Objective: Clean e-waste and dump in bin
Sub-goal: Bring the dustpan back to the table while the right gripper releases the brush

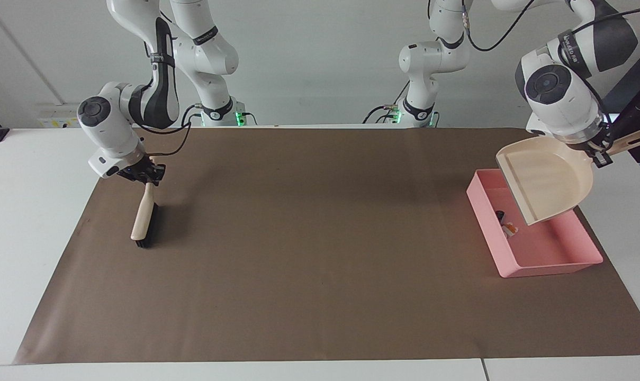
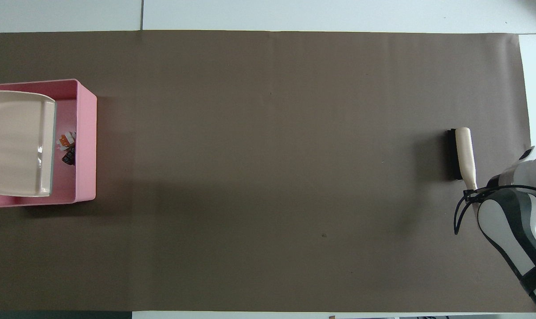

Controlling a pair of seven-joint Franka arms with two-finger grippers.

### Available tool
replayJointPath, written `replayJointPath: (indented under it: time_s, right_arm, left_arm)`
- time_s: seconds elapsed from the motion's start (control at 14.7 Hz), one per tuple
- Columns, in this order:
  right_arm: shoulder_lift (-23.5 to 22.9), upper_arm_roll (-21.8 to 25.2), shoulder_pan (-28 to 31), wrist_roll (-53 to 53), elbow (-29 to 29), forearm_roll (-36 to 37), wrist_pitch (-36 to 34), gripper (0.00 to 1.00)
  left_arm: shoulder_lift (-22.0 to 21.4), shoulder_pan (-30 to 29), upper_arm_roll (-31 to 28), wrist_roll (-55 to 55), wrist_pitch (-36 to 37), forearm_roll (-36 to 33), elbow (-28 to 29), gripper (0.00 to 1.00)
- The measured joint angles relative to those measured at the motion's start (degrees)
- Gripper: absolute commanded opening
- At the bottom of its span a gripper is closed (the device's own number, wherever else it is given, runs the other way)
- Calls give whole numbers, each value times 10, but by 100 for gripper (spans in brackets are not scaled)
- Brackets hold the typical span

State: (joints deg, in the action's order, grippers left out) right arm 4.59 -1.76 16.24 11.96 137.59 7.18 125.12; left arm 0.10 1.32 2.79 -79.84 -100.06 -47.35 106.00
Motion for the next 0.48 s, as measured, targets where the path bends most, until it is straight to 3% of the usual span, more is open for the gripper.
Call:
replayJointPath:
  time_s: [0.48]
  right_arm:
    - [7,-4,-17,2,-39,-1,-25,100]
  left_arm:
    - [4,118,7,104,-31,132,78,0]
